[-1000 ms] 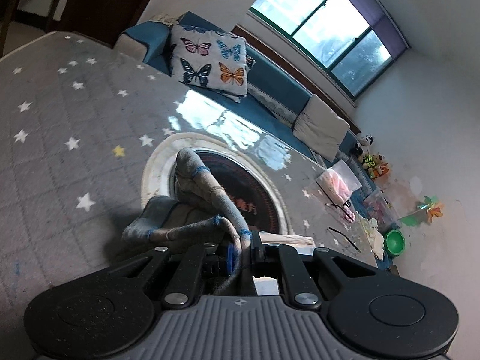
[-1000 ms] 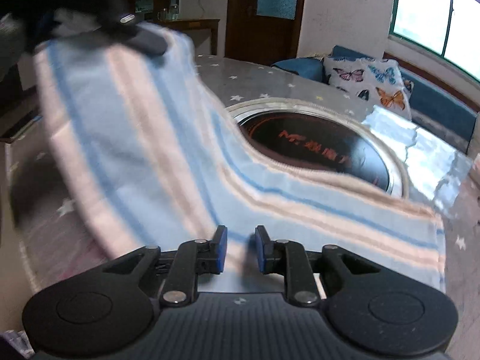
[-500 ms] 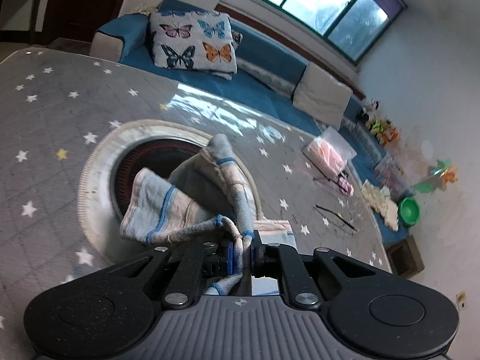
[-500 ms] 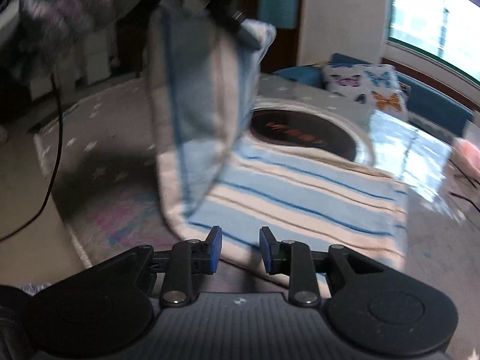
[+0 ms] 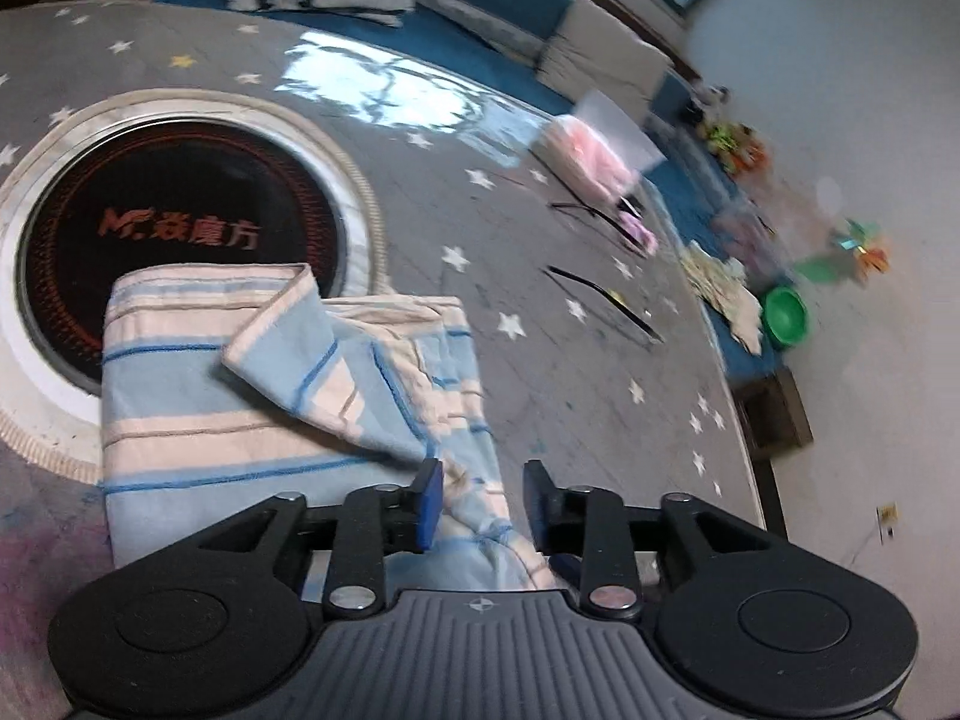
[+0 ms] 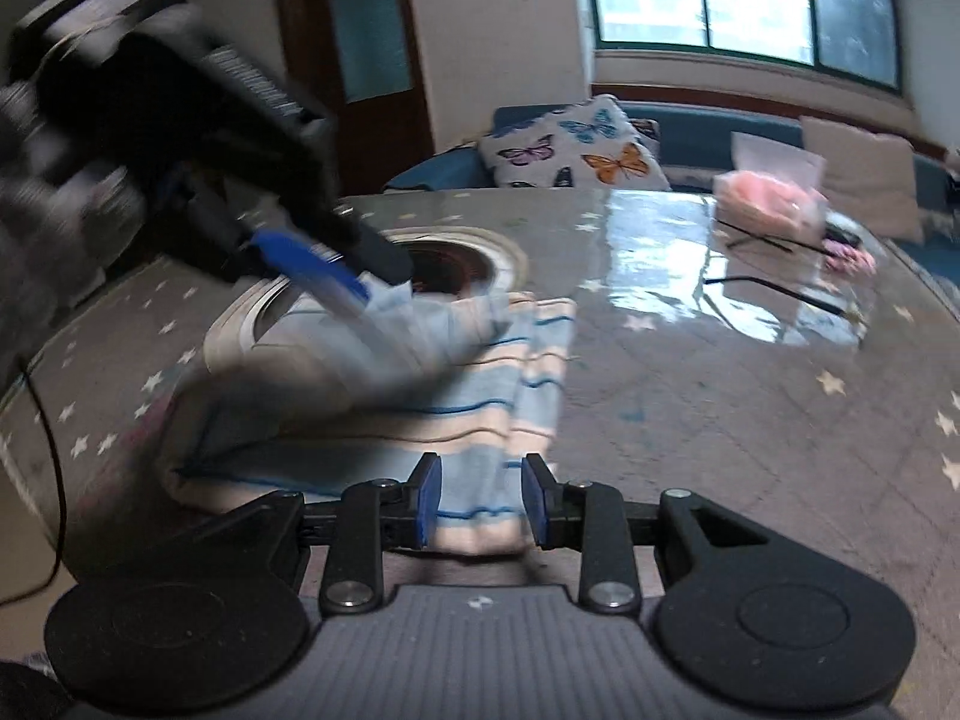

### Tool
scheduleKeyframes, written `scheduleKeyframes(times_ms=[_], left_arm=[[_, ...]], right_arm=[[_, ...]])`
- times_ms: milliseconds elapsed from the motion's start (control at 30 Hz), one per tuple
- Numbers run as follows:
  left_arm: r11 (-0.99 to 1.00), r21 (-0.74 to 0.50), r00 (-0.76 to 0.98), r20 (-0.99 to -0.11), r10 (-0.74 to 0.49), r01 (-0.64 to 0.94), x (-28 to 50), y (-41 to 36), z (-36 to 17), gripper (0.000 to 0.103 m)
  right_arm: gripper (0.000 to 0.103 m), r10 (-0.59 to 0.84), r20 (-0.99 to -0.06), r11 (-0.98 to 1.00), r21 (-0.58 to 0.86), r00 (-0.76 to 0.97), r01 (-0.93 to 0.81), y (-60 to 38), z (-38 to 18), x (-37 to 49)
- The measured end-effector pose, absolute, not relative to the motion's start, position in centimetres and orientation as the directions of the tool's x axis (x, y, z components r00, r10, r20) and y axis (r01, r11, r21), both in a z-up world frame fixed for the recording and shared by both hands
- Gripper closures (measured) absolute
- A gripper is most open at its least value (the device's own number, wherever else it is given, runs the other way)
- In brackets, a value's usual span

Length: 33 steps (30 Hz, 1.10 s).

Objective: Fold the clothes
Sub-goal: 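Carry the lifted striped bundle with the left gripper and lay it flat beside the hob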

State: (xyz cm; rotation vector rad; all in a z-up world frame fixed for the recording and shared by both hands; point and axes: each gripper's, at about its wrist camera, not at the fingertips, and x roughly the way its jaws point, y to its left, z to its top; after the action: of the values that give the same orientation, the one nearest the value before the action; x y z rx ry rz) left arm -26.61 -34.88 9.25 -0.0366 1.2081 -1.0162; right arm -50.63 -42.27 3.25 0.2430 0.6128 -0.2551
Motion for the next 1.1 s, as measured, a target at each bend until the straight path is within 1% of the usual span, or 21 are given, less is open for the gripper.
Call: scheduleKeyframes(times_ms=[133,167,233,367,400,433,467,633,700,767,833,867,900,933,1033,1100], left_arm=[[0.575,-0.481,0.030,-0.750,-0.661,0.662,-26.2,-33.3,9.8,0.065],[0.577,-0.461,0.046,-0.753,-0.656,0.674,-26.0,-32.7,9.8,0.063],[0.587,-0.418,0.080,-0.765,-0.639,0.693,-25.7,-31.4,9.6,0.060],[0.630,-0.341,0.144,-0.794,-0.590,0.698,-25.1,-28.3,8.1,0.060],[0.639,-0.333,0.155,-0.797,-0.583,0.693,-24.9,-27.5,7.7,0.060],[0.647,-0.327,0.162,-0.800,-0.578,0.689,-24.8,-26.9,7.3,0.060],[0.654,-0.321,0.169,-0.803,-0.572,0.685,-24.7,-26.3,7.0,0.058],[0.673,-0.285,0.205,-0.809,-0.551,0.683,-24.8,-23.7,5.8,0.057],[0.664,-0.271,0.211,-0.807,-0.551,0.697,-25.0,-23.4,5.4,0.056],[0.649,-0.255,0.214,-0.806,-0.552,0.717,-25.4,-23.2,5.0,0.055],[0.620,-0.241,0.203,-0.806,-0.557,0.747,-26.0,-23.1,4.6,0.055],[0.602,-0.234,0.195,-0.805,-0.560,0.763,-26.5,-23.0,4.5,0.054],[0.587,-0.226,0.192,-0.804,-0.563,0.778,-26.9,-22.8,4.5,0.054],[0.572,-0.214,0.192,-0.802,-0.566,0.792,-27.3,-22.6,4.5,0.053],[0.525,-0.181,0.192,-0.794,-0.577,0.832,-28.6,-21.9,4.7,0.051],[0.492,-0.166,0.183,-0.791,-0.584,0.855,-29.4,-21.5,4.7,0.051]], right_arm=[[0.074,-0.163,-0.579,0.927,0.187,0.799,0.324,-44.2,3.6,-50.7],[0.074,-0.157,-0.576,0.925,0.198,0.802,0.323,-44.6,3.7,-50.5],[0.074,-0.132,-0.571,0.927,0.219,0.811,0.305,-45.2,3.9,-49.8],[0.074,-0.068,-0.573,0.939,0.239,0.817,0.246,-45.2,3.9,-47.2],[0.073,-0.055,-0.577,0.944,0.236,0.815,0.230,-45.1,3.9,-46.4],[0.069,-0.047,-0.584,0.950,0.225,0.810,0.218,-44.9,3.7,-45.6],[0.061,-0.042,-0.594,0.955,0.212,0.804,0.206,-44.6,3.6,-44.8],[0.060,-0.046,-0.637,0.974,0.143,0.769,0.177,-43.6,2.5,-41.9],[0.062,-0.077,-0.639,0.968,0.135,0.765,0.210,-44.0,2.3,-41.4],[0.063,-0.094,-0.630,0.954,0.163,0.771,0.250,-45.0,2.3,-41.1],[0.070,-0.101,-0.623,0.929,0.219,0.776,0.297,-46.2,2.3,-41.0],[0.076,-0.096,-0.622,0.918,0.248,0.777,0.311,-46.7,2.3,-41.0],[0.080,-0.093,-0.617,0.911,0.265,0.781,0.317,-47.0,2.3,-41.0],[0.081,-0.092,-0.610,0.905,0.278,0.787,0.322,-47.2,2.3,-41.1],[0.082,-0.104,-0.594,0.920,0.247,0.797,0.304,-46.8,2.7,-41.1],[0.082,-0.097,-0.603,0.926,0.236,0.792,0.293,-46.7,2.7,-40.7]])
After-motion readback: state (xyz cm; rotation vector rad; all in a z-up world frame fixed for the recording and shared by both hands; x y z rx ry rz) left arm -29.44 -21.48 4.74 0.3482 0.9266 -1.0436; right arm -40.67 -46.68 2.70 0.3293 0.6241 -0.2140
